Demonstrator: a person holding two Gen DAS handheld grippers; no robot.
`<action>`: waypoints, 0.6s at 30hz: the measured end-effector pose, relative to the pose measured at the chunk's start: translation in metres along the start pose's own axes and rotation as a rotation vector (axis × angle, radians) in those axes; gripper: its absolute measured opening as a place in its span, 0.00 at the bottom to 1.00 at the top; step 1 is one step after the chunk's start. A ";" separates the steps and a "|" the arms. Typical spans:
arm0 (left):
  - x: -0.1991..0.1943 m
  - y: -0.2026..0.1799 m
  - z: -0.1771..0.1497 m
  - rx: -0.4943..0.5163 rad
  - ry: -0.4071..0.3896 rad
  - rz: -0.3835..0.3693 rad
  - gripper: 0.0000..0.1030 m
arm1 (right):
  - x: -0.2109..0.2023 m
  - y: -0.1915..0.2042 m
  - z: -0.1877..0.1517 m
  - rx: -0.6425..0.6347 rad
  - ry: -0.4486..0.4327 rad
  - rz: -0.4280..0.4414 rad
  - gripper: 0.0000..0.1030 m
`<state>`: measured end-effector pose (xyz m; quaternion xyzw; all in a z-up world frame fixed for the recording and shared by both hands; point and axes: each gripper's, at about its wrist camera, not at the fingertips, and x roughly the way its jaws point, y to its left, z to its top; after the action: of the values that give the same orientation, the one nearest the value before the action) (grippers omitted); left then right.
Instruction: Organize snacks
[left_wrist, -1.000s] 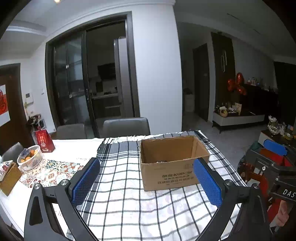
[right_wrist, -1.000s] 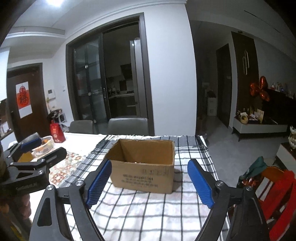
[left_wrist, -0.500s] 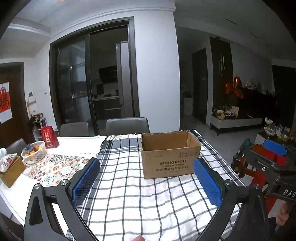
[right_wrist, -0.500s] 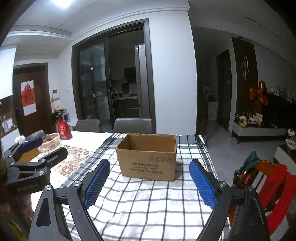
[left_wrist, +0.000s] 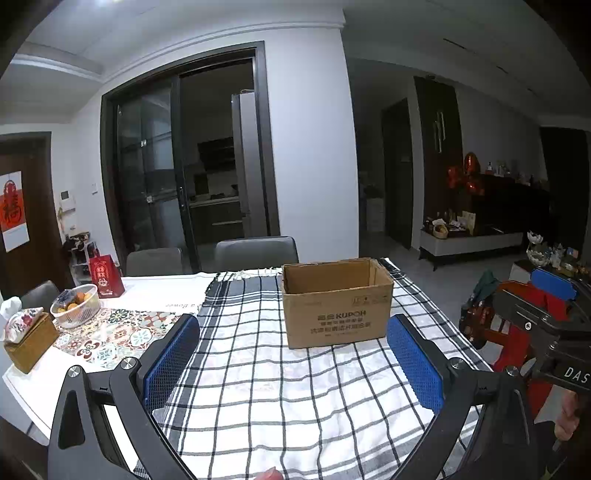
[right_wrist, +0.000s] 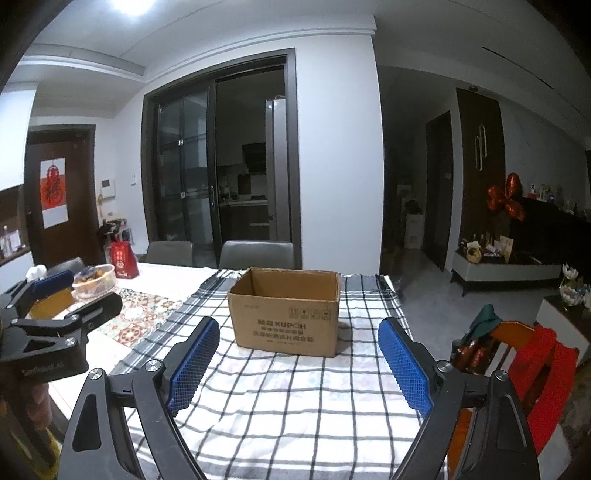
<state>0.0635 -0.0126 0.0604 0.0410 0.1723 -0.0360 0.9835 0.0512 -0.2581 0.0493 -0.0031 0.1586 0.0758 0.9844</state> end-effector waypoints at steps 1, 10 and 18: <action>-0.002 0.000 -0.001 -0.001 -0.001 -0.003 1.00 | -0.001 0.000 0.000 0.000 -0.002 0.002 0.86; -0.011 -0.001 -0.005 -0.016 -0.003 -0.016 1.00 | -0.013 0.000 -0.005 -0.006 -0.023 0.007 0.86; -0.013 -0.005 -0.008 -0.004 -0.011 -0.013 1.00 | -0.019 -0.002 -0.008 -0.004 -0.041 0.009 0.86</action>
<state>0.0479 -0.0160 0.0569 0.0374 0.1674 -0.0424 0.9843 0.0313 -0.2631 0.0476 -0.0026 0.1380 0.0805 0.9871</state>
